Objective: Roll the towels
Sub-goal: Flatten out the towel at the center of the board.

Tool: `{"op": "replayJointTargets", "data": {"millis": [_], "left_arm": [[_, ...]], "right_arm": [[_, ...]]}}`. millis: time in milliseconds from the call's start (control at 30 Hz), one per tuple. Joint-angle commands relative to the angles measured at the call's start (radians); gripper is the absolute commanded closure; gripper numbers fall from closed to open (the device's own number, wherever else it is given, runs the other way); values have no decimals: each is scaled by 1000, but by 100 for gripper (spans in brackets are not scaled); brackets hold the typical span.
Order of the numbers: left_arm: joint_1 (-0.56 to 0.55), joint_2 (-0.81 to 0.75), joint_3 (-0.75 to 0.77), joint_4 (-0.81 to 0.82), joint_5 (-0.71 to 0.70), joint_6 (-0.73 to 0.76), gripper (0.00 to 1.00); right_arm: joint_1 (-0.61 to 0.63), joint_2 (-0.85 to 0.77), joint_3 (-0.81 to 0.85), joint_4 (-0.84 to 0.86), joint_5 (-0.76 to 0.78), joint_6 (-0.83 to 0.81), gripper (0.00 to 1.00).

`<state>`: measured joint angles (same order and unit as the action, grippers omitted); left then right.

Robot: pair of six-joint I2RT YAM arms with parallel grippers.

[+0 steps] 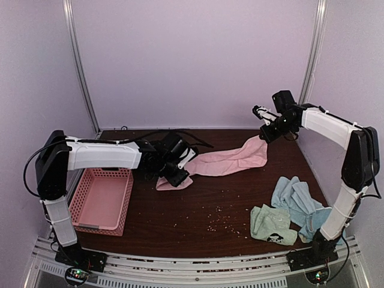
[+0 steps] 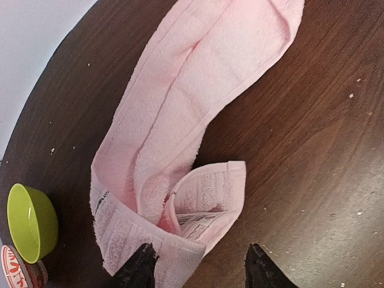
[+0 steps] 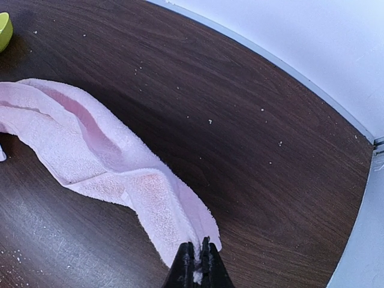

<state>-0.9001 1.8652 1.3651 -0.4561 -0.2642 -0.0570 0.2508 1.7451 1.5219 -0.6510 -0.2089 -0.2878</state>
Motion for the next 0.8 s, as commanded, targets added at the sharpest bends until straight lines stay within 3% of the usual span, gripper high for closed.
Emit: {"op": "replayJointTargets", "data": {"millis": [0,100,233,367,600,767], "left_arm": [[-3,40,44,-54,-170,35,49],[-4,56,56,-52,-235,19,51],[-4,46,70,-45,-241,8,67],[-3,34,75,-51,-265,0,100],[31,-38,84,-95,-285,-16,100],[127,-161,139,-91,-269,-12,100]], "right_arm": [[-4,5,32,-10,-14,12,100],[-4,6,30,-8,-15,10,100],[-5,9,23,-5,-20,10,100],[-5,14,17,2,-17,12,100],[-23,24,58,-7,0,17,100],[-94,49,222,-46,-18,29,100]]}}
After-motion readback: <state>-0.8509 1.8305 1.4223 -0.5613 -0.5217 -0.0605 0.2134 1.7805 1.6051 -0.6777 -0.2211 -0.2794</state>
